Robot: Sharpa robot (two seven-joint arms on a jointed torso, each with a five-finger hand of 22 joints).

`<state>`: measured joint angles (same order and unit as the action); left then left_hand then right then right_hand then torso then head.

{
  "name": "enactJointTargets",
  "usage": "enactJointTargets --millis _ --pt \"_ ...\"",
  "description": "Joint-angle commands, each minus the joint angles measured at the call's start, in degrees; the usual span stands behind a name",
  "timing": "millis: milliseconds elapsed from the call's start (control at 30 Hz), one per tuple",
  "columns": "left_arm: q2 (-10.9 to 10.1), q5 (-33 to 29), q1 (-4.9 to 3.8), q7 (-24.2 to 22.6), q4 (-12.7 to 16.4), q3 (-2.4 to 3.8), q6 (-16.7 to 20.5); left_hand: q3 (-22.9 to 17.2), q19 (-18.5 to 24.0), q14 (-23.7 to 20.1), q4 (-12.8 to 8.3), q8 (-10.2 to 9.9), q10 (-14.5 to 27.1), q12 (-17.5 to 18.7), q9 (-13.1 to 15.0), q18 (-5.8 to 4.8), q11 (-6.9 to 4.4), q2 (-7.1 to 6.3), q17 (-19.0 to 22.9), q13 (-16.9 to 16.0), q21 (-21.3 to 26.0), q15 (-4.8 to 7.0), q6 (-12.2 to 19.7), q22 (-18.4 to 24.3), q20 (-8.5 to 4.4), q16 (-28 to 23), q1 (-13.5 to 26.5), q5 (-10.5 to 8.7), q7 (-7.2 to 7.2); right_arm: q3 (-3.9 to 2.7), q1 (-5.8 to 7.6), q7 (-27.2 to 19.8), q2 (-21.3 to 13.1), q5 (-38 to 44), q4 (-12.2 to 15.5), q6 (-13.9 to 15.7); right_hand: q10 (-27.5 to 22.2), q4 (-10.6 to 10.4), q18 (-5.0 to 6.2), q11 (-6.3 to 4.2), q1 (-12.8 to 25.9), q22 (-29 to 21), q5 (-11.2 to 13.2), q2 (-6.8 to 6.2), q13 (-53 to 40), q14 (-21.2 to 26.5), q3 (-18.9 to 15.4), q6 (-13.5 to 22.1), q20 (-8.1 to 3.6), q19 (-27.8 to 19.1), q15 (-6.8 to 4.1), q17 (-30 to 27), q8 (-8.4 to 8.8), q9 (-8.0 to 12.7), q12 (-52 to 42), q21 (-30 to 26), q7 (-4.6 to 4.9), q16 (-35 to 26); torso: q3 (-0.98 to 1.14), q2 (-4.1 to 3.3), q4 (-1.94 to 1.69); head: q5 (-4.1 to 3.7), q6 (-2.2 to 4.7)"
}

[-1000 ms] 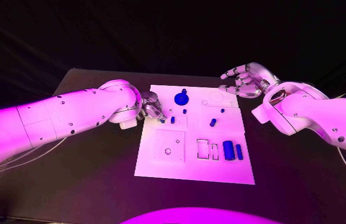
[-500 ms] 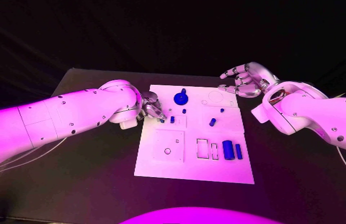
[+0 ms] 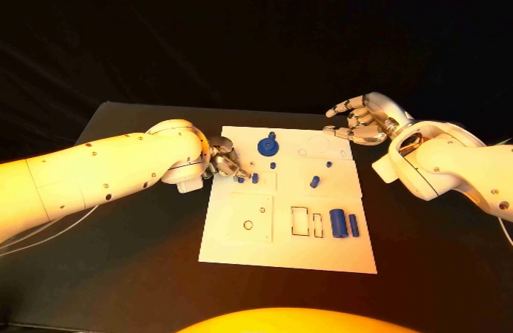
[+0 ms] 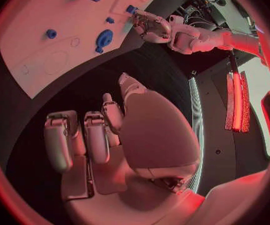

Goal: Assemble the parts on the task board

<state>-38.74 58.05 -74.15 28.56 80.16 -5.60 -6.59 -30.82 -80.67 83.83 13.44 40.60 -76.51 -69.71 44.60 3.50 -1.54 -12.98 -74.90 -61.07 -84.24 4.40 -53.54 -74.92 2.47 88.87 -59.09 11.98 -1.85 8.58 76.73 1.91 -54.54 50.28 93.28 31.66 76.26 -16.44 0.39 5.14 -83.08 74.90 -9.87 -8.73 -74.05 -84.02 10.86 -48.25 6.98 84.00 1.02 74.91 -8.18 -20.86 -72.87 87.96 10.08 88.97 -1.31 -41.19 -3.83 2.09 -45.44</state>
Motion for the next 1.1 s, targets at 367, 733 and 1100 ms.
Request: enactJointTargets --millis 367,733,1100 --pt "-0.6 0.6 0.05 -0.2 0.2 0.28 0.9 2.9 -0.1 5.7 2.0 -0.4 0.0 -0.2 0.2 -0.65 -0.19 -0.02 -13.5 -0.3 0.2 0.27 -0.3 -3.9 -0.33 0.2 -0.5 -0.27 -0.23 -0.01 -0.04 -0.9 -0.1 0.1 0.1 -0.5 0.2 0.0 0.16 -0.12 0.6 13.7 -0.3 -0.07 0.1 -5.3 0.4 -0.3 -0.39 4.9 -0.33 12.5 -0.3 0.1 -0.2 -0.1 -0.06 -0.2 -0.01 -0.04 0.04 0.02 0.04" --pt "-1.3 -0.4 0.07 -0.5 0.9 0.88 1.6 3.8 0.0 5.7 2.5 -0.3 -0.1 -0.3 0.3 -0.63 -0.23 -0.01 -13.5 -0.5 0.3 0.32 -0.4 -3.8 -0.35 0.2 -1.1 -0.24 -0.19 -0.01 -0.1 -0.9 -0.1 0.1 0.1 -0.5 0.2 0.0 0.2 -0.12 0.7 13.6 -0.3 -0.09 0.1 -5.3 0.4 -0.3 -0.39 4.8 -0.33 12.5 -0.31 0.1 -0.2 -0.2 -0.06 -0.2 -0.03 -0.01 0.06 -0.04 0.12" --pt "-3.4 -10.1 0.07 -8.8 2.0 2.67 11.4 9.4 6.8 3.3 3.3 -2.6 10.4 11.0 0.0 1.24 1.82 1.45 -7.1 13.2 5.2 -1.36 5.0 4.1 0.62 -3.8 0.9 -0.44 -2.46 -0.01 -0.2 -1.1 -0.2 0.1 0.0 -0.2 0.2 0.0 0.2 -0.12 0.7 13.6 -0.3 -0.09 0.1 -5.3 0.4 -0.3 -0.39 4.8 -0.33 12.5 -0.31 0.1 -0.2 -0.2 -0.06 -0.2 0.02 0.04 0.01 -0.34 0.74"
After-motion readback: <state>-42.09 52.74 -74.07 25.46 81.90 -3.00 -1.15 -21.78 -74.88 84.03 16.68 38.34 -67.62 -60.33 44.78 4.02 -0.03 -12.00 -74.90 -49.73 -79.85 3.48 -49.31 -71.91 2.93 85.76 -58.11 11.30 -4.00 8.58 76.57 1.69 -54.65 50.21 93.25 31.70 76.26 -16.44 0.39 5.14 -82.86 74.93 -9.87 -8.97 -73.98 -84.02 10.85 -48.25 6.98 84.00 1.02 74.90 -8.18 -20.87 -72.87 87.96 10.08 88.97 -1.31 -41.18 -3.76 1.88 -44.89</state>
